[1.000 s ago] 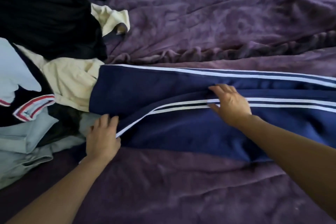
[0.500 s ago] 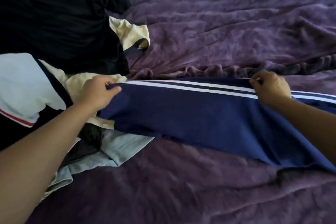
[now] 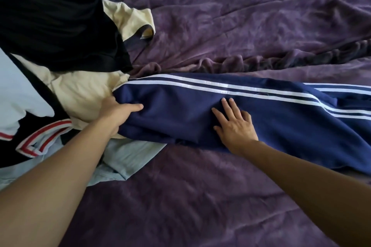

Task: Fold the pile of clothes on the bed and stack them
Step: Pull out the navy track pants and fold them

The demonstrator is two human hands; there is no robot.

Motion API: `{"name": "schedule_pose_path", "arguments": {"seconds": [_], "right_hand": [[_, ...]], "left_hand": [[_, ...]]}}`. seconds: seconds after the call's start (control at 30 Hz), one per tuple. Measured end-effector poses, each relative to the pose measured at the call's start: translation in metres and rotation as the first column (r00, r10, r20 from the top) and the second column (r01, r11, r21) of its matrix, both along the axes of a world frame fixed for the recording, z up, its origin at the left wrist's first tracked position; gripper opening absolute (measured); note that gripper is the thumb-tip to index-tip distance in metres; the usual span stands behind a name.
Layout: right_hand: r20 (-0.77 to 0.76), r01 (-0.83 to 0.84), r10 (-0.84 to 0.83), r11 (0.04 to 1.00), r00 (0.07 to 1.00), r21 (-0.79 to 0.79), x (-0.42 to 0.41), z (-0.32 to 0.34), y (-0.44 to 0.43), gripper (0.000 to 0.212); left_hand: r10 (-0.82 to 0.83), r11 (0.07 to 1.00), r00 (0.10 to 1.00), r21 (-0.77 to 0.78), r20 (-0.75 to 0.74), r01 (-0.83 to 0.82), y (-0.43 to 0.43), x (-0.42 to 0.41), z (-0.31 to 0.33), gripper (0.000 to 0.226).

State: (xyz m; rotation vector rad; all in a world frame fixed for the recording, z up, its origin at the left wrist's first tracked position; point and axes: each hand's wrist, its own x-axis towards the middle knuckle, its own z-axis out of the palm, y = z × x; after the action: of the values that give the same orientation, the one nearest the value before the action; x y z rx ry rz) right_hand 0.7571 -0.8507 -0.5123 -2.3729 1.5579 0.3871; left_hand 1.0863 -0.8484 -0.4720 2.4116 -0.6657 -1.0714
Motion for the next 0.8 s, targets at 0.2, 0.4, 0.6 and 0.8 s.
{"name": "schedule_pose_path", "arguments": {"seconds": [0.2,0.4,0.6,0.8], "right_hand": [[0.042,-0.03,0.025,0.991,0.999,0.128,-0.016,0.018,-0.013,0.061],[0.104,0.066,-0.088,0.978,0.991,0.196,-0.043,0.043,-0.008,0.061],[0.344,0.502,-0.518,0.853,0.784,0.141,-0.127,0.068,0.002,0.048],[0.22,0.634,-0.632,0.77,0.743,0.074,-0.251,0.078,0.011,0.045]], "left_hand": [[0.027,0.996,0.999,-0.089,-0.021,-0.029,-0.01,-0.019,0.032,0.063],[-0.127,0.942,0.992,-0.316,-0.015,0.115,-0.034,-0.079,0.108,0.062],[-0.455,0.772,0.886,-0.454,0.091,0.444,-0.037,-0.211,0.152,0.047],[-0.755,0.638,0.651,-0.146,0.077,0.756,-0.011,-0.358,0.108,0.067]]}}
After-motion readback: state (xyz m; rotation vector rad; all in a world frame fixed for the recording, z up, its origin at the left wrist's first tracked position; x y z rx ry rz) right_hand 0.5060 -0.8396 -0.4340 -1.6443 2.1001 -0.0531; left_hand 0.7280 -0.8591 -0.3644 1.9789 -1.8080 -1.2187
